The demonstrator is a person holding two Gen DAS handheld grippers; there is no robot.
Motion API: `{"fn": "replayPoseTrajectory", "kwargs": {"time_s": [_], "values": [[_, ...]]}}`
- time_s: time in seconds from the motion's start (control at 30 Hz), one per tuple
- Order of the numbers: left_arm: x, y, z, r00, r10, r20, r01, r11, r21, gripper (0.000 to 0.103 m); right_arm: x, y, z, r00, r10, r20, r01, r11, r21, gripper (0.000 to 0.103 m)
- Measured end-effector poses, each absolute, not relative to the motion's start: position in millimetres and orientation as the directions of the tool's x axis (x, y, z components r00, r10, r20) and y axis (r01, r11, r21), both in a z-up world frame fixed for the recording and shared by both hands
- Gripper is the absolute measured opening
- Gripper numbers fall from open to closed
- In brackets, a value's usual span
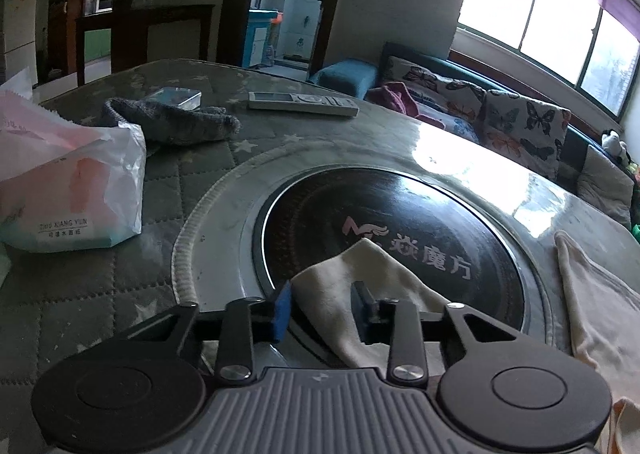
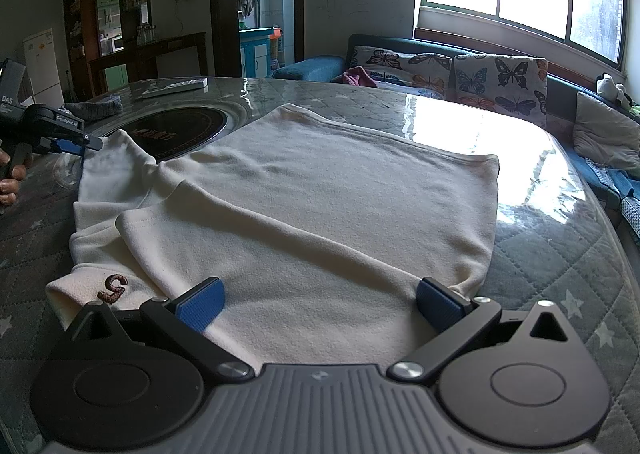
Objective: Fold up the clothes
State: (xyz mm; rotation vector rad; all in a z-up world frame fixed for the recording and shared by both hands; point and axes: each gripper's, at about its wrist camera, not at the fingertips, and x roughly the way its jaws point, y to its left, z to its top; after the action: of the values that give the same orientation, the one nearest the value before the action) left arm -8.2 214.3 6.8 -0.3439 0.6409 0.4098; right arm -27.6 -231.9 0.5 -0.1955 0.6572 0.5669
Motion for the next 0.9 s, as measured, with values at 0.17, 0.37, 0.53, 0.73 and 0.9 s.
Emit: {"fn": "replayPoseTrajectory", "kwargs": {"time_s": [0.17, 0.37, 0.53, 0.73, 0.9], "values": [[-9, 218, 6, 0.725, 0.278, -0.631, -0.489, 0.852, -0.186, 0.008, -28, -232, 1, 0.648, 0.435, -0.626, -0.555, 0.832, 0.003, 0.103], [-22, 210, 38, 0.819, 0.148, -0.555, -0.375, 0.869, -0.322, 0.005, -28, -231, 1, 0.648, 0.434, -0.626, -0.555, 0.832, 0.003, 0.103], [-35, 174, 80, 0.888, -0.016, -0.46, -0.184, 0.903, -0.387, 0.005, -28, -231, 1, 0.65, 0.433, -0.625, -0.554, 0.833, 0.002, 0.103], [-41, 112, 120, 0.9, -0.237, -0.366, 0.063, 0.902, -0.428, 0.005, -34, -230, 8, 0.671, 0.424, -0.608, -0.536, 0.844, -0.004, 0.103], [-40, 53, 130, 0.847, -0.411, -0.337, 0.256, 0.872, -0.418, 0.005, -45, -239, 19, 0.697, 0.419, -0.582, -0.51, 0.86, 0.008, 0.103]]}}
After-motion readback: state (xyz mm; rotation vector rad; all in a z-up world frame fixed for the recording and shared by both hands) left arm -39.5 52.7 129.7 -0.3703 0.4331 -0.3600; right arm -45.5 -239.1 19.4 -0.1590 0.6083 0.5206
